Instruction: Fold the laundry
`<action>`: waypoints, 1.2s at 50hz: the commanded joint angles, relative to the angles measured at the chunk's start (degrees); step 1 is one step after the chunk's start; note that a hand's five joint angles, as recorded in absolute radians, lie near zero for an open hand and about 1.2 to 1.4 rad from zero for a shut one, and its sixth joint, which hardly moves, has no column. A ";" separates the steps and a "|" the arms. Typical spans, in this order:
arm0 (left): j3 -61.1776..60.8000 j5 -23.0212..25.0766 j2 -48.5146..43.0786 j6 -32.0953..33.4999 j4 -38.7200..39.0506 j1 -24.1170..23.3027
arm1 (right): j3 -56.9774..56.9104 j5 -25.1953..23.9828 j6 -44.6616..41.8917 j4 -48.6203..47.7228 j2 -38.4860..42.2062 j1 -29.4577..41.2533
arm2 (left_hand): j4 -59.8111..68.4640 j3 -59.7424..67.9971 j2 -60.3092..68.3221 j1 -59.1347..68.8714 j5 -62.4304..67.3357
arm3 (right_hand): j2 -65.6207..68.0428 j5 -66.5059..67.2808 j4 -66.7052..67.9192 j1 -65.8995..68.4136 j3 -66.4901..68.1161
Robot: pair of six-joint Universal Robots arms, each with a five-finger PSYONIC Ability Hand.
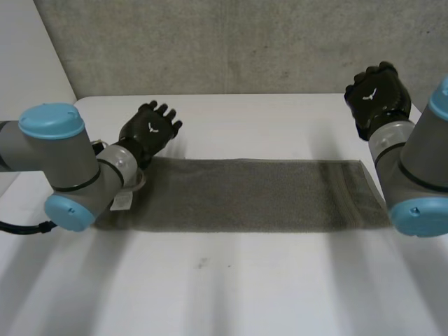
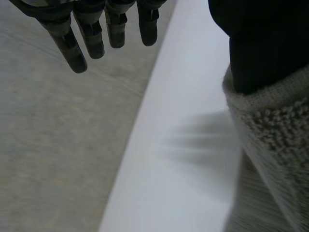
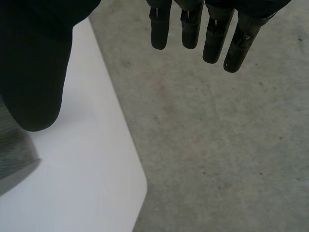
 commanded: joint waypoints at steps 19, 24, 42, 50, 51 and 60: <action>4.38 8.63 -3.61 -10.10 -8.01 6.17 | 3.97 -0.04 -0.50 -0.06 0.50 1.76 | 2.09 2.13 2.21 1.34 0.02 | -3.06 -3.32 -3.44 -2.25 -2.13; 4.03 6.09 -2.91 -8.27 -6.00 6.17 | 4.23 -0.13 -0.59 -0.06 0.59 1.76 | 2.43 2.47 2.55 1.68 0.37 | -3.06 -3.32 -3.44 -2.25 -2.13; 1.84 8.01 -3.43 5.18 5.42 7.05 | 5.55 -0.22 -0.76 -0.06 0.59 1.76 | 5.13 5.16 5.24 4.37 3.06 | -3.06 -3.32 -3.44 -2.25 -2.13; 0.34 8.81 -2.64 4.21 3.85 6.96 | 5.73 -0.22 -0.68 0.03 0.50 1.68 | 4.62 4.66 4.74 3.87 2.55 | -3.06 -3.32 -3.44 -2.25 -2.13; 0.34 8.81 -2.64 4.21 3.84 6.96 | 5.73 -0.22 -0.59 -0.06 0.50 1.68 | 4.62 4.66 4.74 3.86 2.55 | -3.06 -3.32 -3.44 -2.25 -2.13; -2.38 8.55 4.11 -10.43 -4.14 6.70 | 5.90 -0.48 1.86 0.38 0.24 1.15 | 5.29 5.32 5.41 4.53 3.22 | -3.06 -3.32 -3.44 -2.25 -2.13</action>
